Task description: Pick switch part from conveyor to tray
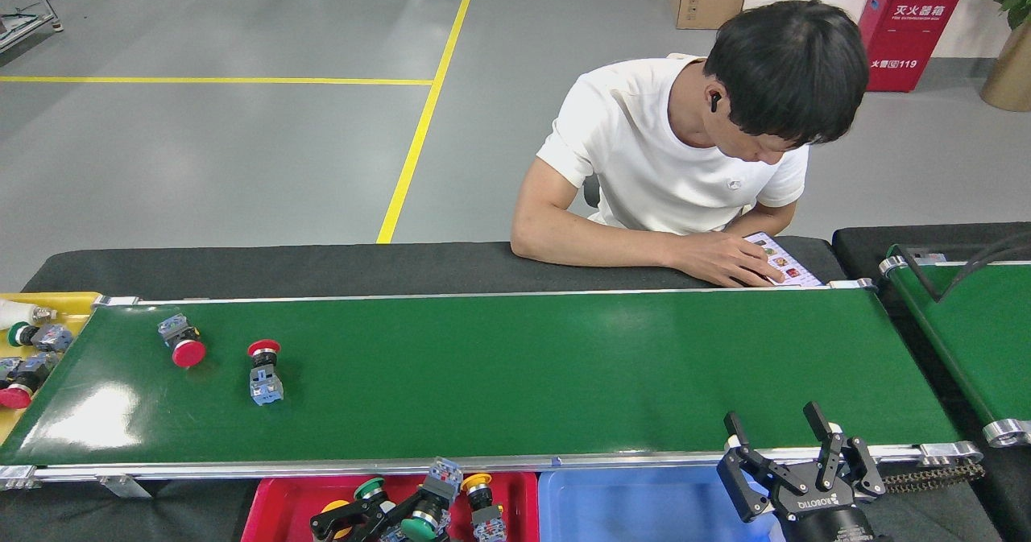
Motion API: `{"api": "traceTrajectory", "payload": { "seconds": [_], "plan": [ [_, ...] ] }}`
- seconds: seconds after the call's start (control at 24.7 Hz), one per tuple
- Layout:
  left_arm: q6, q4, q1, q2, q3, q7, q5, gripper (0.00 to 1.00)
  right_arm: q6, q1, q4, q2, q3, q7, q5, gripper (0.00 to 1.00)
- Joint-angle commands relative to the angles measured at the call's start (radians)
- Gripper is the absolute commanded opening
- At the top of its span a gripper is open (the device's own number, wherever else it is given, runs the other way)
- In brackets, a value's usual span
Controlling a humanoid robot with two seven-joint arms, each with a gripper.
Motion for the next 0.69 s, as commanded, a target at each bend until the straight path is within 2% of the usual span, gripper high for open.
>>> {"api": "traceTrajectory", "payload": {
  "seconds": [0.0,0.08,0.28,0.36,0.44,0.65],
  "plan": [
    [-0.005,-0.012,-0.001,-0.004,0.039,0.014,0.006,1.0,0.064,-0.003,-0.016,-0.005,-0.004,-0.011,0.001,0.95],
    [-0.005,-0.012,0.0,-0.032,0.126,0.014,0.021,1.0,0.104,0.001,-0.016,-0.005,-0.004,-0.011,0.002,0.95],
    [-0.005,-0.003,0.002,-0.196,0.546,-0.02,0.027,1.0,0.165,-0.001,-0.016,0.026,-0.004,-0.008,0.001,0.98],
    [-0.005,0.011,0.01,-0.216,0.657,-0.051,0.032,1.0,0.192,-0.003,-0.016,0.026,-0.004,-0.008,-0.001,0.99],
    [0.045,0.014,0.023,-0.22,0.695,-0.055,0.033,1.0,0.192,0.001,-0.016,0.023,-0.004,-0.006,-0.001,0.99],
    [0.132,0.044,0.0,-0.213,0.691,-0.057,0.022,1.0,0.19,0.001,-0.014,0.021,-0.004,-0.006,-0.007,0.99]
  ]
}}
